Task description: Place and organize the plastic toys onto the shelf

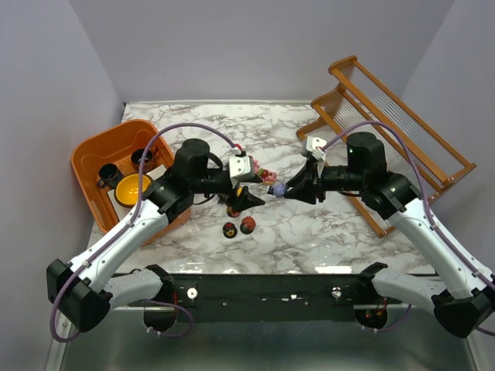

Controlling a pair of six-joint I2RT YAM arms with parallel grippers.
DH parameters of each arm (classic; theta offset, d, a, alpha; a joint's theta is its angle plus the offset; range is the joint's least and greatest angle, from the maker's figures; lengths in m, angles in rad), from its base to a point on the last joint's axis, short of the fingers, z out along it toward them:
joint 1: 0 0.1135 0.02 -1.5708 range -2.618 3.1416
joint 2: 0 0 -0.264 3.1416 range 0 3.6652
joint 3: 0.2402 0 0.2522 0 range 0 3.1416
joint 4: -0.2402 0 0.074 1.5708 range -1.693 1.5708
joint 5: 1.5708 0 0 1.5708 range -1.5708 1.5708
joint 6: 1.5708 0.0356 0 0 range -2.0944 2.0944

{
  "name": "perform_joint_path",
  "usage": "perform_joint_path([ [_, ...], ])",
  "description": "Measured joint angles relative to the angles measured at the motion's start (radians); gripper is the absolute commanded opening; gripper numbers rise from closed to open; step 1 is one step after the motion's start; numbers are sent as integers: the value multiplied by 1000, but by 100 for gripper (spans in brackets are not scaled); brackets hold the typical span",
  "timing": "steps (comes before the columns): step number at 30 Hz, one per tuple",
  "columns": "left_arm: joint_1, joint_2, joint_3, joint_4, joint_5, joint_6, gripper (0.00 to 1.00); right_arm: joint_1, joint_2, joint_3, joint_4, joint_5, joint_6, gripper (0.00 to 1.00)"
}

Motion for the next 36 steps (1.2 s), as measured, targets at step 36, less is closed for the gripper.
perform_joint_path([
  [36,14,-676,-657,285,-1027,-291,99,-709,580,808,-195,126,-119,1],
])
